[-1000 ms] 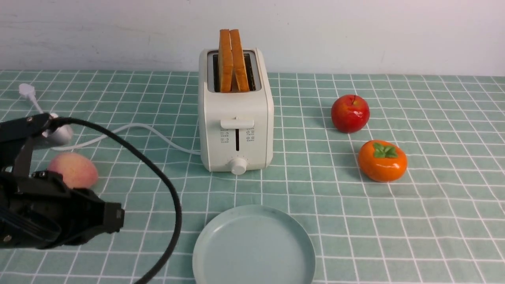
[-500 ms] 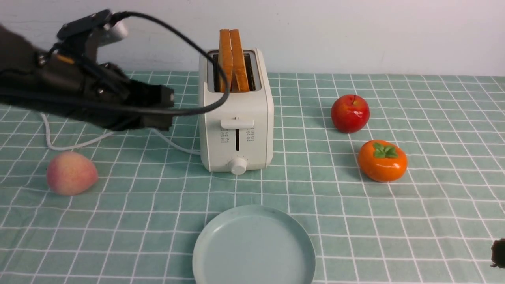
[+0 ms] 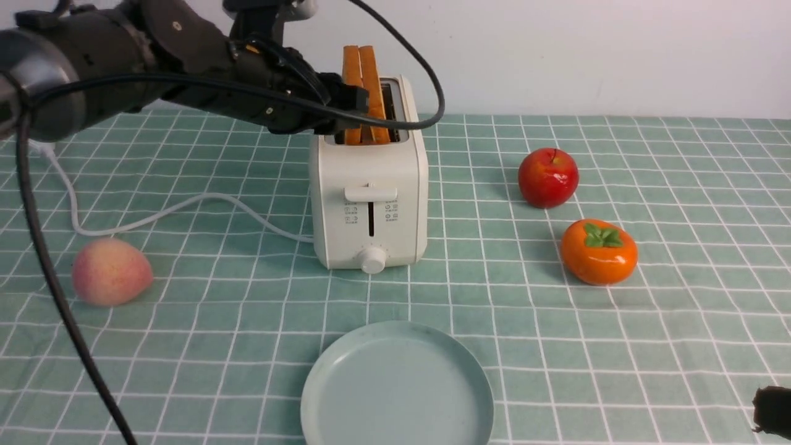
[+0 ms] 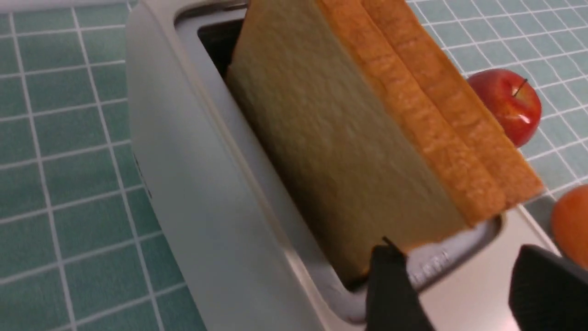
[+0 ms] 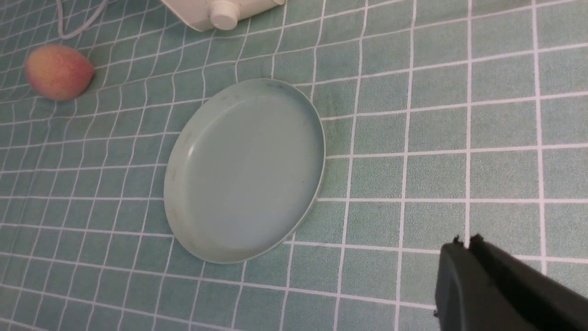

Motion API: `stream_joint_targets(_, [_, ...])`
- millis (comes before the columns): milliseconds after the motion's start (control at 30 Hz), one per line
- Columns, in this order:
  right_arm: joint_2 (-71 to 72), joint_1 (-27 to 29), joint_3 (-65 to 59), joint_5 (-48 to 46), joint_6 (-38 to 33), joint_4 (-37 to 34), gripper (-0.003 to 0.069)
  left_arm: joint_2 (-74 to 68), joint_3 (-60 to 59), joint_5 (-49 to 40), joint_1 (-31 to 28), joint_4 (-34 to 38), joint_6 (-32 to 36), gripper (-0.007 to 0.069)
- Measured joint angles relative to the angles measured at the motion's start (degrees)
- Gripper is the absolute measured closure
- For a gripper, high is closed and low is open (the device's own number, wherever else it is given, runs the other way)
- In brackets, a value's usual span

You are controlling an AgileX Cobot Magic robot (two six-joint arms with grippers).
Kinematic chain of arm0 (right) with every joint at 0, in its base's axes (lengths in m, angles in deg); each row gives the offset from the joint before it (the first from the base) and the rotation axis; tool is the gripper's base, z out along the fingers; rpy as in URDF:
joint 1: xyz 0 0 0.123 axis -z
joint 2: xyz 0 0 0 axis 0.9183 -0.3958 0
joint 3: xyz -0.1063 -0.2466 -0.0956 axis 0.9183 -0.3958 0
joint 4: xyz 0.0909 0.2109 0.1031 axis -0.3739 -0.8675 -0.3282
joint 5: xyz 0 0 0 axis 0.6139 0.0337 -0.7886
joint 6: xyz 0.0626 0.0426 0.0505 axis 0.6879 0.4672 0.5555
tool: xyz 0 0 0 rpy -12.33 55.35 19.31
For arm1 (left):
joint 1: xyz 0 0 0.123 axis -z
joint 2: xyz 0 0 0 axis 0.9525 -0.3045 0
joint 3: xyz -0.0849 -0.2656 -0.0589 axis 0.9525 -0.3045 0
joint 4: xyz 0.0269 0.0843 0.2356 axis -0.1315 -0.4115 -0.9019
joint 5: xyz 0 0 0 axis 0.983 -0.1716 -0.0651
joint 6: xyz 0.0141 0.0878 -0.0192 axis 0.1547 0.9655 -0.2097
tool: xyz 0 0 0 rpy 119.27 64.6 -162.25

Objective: Take toasted bread from bread machine on blue coffee table place on plate.
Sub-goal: 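Reach for a toast slice standing in the toaster with the left gripper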

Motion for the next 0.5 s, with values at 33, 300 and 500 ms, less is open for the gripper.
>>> stream_joint_targets(33, [0.0, 0.0, 0.0, 0.0, 0.0, 0.0, 0.0647, -1.7, 0.9, 0.5, 0.0, 0.1, 1.0, 0.0197])
stream_joint_targets(300, [0.0, 0.0, 0.0, 0.0, 0.0, 0.0, 0.0646, -5.1, 2.9, 4.2, 0.2, 0.4, 2.8, 0.0117])
stream_joint_targets(500, [0.0, 0.0, 0.0, 0.0, 0.0, 0.0, 0.0644, -5.1, 2.9, 5.1, 0.2, -2.7, 2.8, 0.024])
